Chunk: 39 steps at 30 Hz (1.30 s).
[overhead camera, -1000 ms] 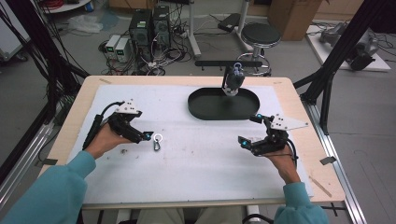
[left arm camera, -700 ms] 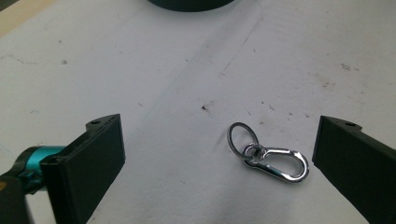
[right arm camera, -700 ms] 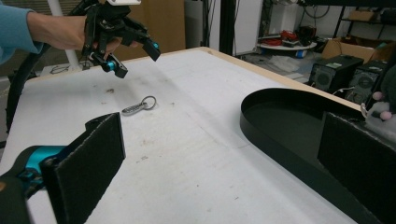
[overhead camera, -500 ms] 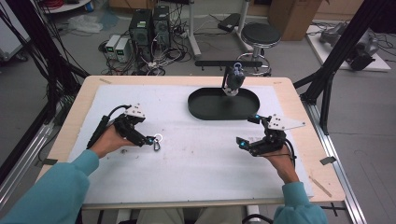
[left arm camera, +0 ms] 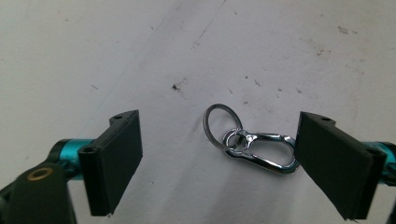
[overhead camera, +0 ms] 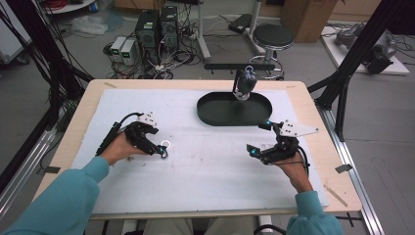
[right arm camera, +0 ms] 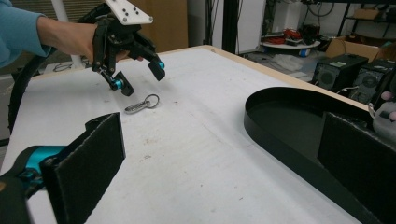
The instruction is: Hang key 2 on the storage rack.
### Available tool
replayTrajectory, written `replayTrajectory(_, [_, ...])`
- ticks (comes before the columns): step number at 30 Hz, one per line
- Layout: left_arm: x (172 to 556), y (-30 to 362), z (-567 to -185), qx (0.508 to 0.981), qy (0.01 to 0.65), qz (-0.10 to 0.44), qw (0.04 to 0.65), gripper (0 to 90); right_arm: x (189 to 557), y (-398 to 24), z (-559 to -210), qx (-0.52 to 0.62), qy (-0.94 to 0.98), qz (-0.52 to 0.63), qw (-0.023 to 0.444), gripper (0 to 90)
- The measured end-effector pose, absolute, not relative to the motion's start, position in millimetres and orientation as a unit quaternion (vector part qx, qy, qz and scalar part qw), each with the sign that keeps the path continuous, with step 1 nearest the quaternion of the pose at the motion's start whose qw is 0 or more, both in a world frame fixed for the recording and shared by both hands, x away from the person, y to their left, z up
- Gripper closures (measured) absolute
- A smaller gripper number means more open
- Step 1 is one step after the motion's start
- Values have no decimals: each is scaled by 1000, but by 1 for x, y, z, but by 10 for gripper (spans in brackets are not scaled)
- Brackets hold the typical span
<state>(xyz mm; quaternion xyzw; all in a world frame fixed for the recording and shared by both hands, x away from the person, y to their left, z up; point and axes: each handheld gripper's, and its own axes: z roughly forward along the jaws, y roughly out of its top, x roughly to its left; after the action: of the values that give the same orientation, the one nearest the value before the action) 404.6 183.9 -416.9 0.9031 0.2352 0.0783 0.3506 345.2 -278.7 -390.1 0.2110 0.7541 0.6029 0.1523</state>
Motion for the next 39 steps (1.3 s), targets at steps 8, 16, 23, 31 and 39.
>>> replayTrajectory(8, [406,182,-421,916,224,65,327,273,345,-278,-390,211,755,601,153,7])
replayTrajectory(16, [406,180,-423,913,247,46,321,407,346,-277,-391,209,756,602,152,7])
replayTrajectory(23, [409,180,-423,907,259,30,329,521,346,-276,-391,209,757,600,150,7])
replayTrajectory(31, [409,177,-423,911,256,27,322,622,346,-278,-391,211,756,601,151,7])
replayTrajectory(39, [410,175,-422,911,257,28,323,680,346,-279,-391,212,755,601,152,8])
